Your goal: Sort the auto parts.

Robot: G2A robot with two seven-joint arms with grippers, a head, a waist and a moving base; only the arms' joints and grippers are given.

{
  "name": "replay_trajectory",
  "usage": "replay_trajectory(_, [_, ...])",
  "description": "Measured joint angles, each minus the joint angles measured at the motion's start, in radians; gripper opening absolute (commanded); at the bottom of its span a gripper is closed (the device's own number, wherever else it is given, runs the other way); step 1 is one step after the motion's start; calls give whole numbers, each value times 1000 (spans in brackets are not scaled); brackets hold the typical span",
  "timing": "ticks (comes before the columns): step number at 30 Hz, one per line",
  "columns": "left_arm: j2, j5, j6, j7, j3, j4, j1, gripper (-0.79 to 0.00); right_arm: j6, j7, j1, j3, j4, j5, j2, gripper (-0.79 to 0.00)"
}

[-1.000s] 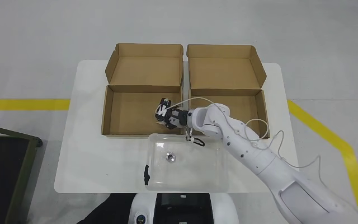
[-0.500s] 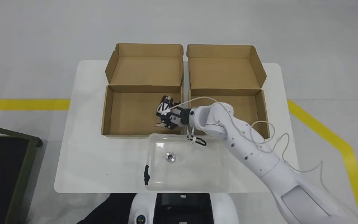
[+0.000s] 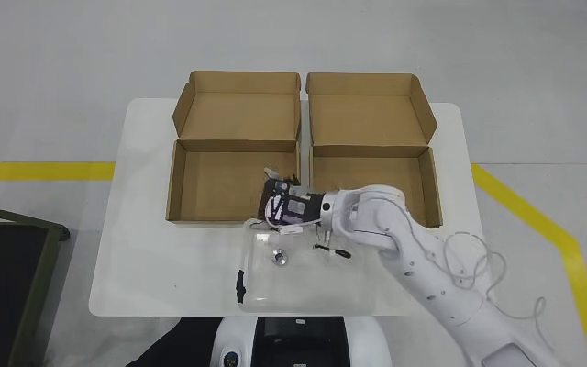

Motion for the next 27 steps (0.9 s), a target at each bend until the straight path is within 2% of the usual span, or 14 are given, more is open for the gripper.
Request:
replay_trajectory(9, [0,0,0,0,0,0,0,0,-77,11,-138,20,-142,-78,30,-52])
replay_trajectory(12, [0,0,0,0,0,0,0,0,-89,8,-172,13,-150,-105,36,-49])
replay_trajectory(21, [0,0,0,0,0,0,0,0,-121,-24,-219,-8,-146,-163,46,-111])
replay_trajectory(27, [0,0,0,0,0,0,0,0,-126,-19,-237,-35,-149,-239,49,-102])
